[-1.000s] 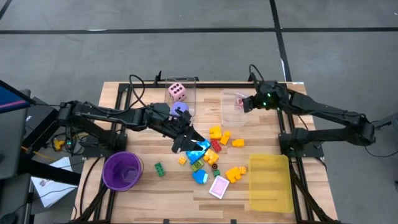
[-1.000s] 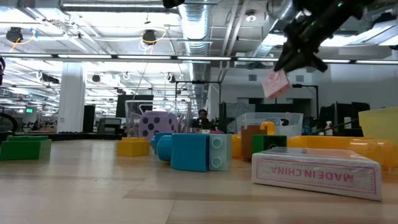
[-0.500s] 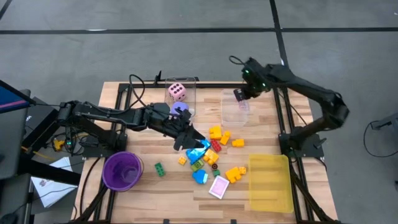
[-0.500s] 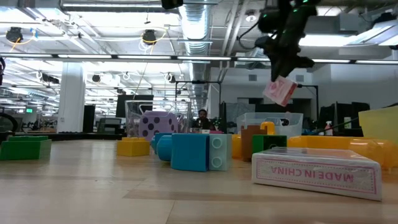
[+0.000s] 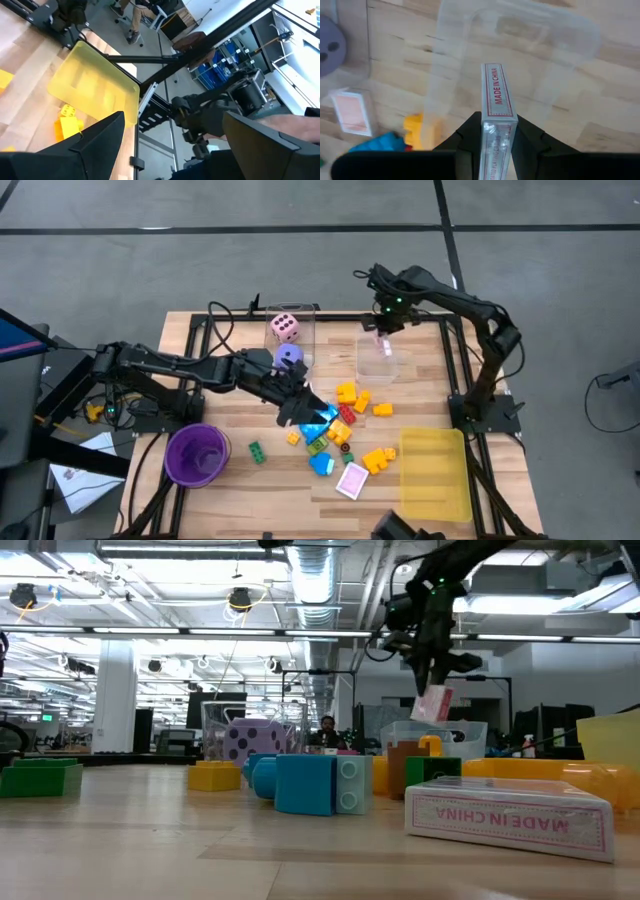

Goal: Pick & Place Toys
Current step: Put the red deck of cards into the right transparent bin

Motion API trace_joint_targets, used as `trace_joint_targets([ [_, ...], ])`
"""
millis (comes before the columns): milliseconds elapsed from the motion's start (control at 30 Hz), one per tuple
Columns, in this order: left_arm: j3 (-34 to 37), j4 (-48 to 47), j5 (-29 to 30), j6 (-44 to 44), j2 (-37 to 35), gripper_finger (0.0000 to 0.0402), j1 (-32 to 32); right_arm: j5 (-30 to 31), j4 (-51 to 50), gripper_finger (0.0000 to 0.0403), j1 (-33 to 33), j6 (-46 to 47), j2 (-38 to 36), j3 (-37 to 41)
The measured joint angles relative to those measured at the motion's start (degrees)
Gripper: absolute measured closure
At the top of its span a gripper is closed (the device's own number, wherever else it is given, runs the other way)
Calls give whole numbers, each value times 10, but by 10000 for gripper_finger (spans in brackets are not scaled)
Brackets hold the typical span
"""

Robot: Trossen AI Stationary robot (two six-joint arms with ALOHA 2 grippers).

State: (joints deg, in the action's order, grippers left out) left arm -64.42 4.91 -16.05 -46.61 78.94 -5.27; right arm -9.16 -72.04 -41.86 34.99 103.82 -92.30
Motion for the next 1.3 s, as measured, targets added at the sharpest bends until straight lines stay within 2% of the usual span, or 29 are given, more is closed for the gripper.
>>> trace_joint_targets([
  [333,0,0,-1,-2,0,69,-17,-15,-34,332,4,63,61,-14],
  [867,0,-10,-18,-4,0,69,-31,5,42,332,6,148,62,-15],
  [1167,0,-11,-18,-9,0,69,-31,2,40,334,10,152,63,-15],
  [1300,0,-11,-18,-10,0,69,-31,0,27,335,16,135,88,-21],
])
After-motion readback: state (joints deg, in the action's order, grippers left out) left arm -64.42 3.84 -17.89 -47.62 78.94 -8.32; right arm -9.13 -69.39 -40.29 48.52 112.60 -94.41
